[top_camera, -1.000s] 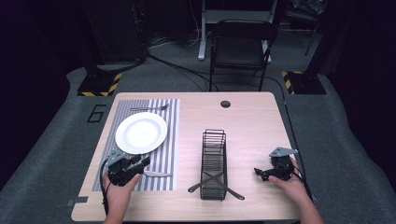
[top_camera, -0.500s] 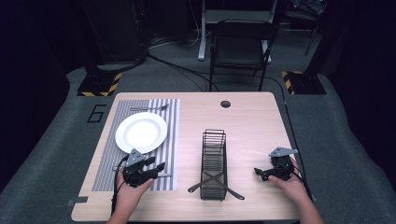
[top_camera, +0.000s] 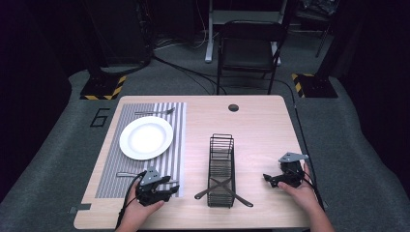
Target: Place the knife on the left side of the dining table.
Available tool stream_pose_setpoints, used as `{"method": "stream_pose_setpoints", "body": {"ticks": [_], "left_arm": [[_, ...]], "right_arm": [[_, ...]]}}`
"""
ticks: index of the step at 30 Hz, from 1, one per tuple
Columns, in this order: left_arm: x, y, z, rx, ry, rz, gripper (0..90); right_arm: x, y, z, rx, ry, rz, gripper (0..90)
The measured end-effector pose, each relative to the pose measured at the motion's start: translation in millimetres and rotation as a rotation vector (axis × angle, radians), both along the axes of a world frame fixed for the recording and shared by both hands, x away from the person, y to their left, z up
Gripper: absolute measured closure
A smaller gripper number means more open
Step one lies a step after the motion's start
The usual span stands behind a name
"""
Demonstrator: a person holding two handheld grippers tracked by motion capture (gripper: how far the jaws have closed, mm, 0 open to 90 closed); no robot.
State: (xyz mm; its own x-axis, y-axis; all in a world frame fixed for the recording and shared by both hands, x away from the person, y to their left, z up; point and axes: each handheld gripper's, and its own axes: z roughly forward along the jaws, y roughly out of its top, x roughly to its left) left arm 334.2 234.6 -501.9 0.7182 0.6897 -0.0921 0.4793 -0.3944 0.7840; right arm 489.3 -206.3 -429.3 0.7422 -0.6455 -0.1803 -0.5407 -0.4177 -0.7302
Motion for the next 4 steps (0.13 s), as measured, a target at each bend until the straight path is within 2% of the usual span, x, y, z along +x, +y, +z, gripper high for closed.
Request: {"method": "stream_pose_setpoints", "body": {"ticks": [4], "left_arm": [[-0.5, 2.0, 1.6, 0.017, -0.013, -0.007, 43.4]], "right_arm": [[-0.2, 0.1, -0.2, -0.003, 0.001, 0.007, 0.0]]}}
